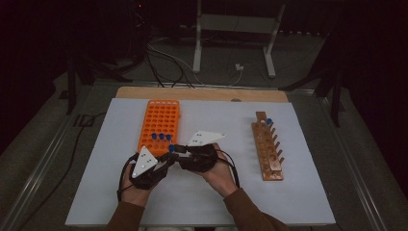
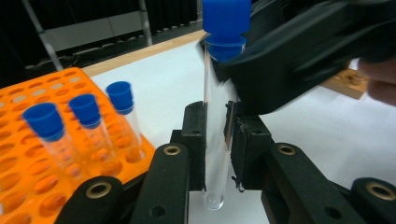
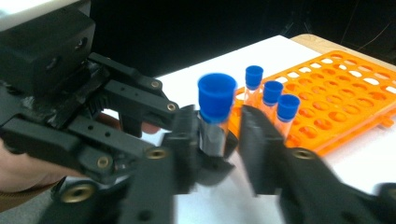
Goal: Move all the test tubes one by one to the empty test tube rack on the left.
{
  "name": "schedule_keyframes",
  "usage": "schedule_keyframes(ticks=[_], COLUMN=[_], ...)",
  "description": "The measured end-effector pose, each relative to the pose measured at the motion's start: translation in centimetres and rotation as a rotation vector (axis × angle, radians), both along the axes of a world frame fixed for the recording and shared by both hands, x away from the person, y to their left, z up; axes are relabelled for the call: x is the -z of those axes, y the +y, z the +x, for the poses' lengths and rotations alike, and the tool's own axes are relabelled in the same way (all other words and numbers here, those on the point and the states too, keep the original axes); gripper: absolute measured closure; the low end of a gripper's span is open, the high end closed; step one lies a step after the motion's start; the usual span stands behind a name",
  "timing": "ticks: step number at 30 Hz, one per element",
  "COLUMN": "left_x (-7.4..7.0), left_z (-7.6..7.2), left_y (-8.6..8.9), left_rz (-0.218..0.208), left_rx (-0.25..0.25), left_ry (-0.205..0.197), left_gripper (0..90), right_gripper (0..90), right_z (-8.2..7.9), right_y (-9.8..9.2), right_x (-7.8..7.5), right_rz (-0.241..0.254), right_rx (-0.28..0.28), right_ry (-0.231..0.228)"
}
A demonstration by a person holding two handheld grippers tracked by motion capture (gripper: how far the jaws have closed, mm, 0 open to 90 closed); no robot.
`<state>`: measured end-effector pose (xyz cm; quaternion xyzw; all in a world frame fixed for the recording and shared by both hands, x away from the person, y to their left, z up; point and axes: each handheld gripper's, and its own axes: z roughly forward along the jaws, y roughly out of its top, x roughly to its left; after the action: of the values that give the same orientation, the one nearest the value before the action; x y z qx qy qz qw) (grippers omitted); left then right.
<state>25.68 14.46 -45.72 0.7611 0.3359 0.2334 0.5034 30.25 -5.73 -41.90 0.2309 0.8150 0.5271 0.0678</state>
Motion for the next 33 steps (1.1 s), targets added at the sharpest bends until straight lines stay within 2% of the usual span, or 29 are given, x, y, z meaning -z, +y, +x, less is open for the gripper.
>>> schedule_keyframes(ticks=[2, 4, 7, 9, 15, 17, 21, 33], left_x=[0.0, 0.0, 0.0, -0.2, -0.6, -0.5, -0.4, 0.1], left_z=[0.1, 0.2, 0.3, 0.4, 1.2, 1.5, 2.2, 3.5], left_y=[0.4, 0.8, 1.4, 1.9, 3.6, 4.2, 4.9, 5.6], left_rz=[-0.003, -0.013, -0.026, -0.025, -0.028, -0.034, -0.035, -0.044], left_rx=[-0.015, -0.031, -0.058, -0.072, -0.143, -0.162, -0.197, -0.236], left_ry=[0.0, 0.001, -0.001, -0.008, -0.03, -0.03, -0.031, -0.031], left_gripper=[78.0, 78.0, 78.0, 78.0, 78.0, 77.9, 78.0, 77.8], right_gripper=[50.2, 39.6, 31.8, 22.1, 8.8, 6.5, 4.7, 2.2], right_z=[0.2, 0.4, 0.6, 0.7, 1.0, 1.1, 1.1, 0.8], right_y=[-0.7, -1.4, -2.6, -3.3, -5.6, -6.4, -7.8, -11.0], right_x=[-0.1, -0.2, -0.4, -0.4, -0.3, -0.3, -0.3, 0.1], right_rz=[0.021, 0.031, 0.039, 0.024, 0.011, 0.009, 0.013, 0.011], right_rx=[0.0, 0.036, 0.084, 0.125, 0.22, 0.251, 0.276, 0.331], right_ry=[0.013, 0.014, -0.003, -0.015, -0.022, -0.029, -0.029, -0.034])
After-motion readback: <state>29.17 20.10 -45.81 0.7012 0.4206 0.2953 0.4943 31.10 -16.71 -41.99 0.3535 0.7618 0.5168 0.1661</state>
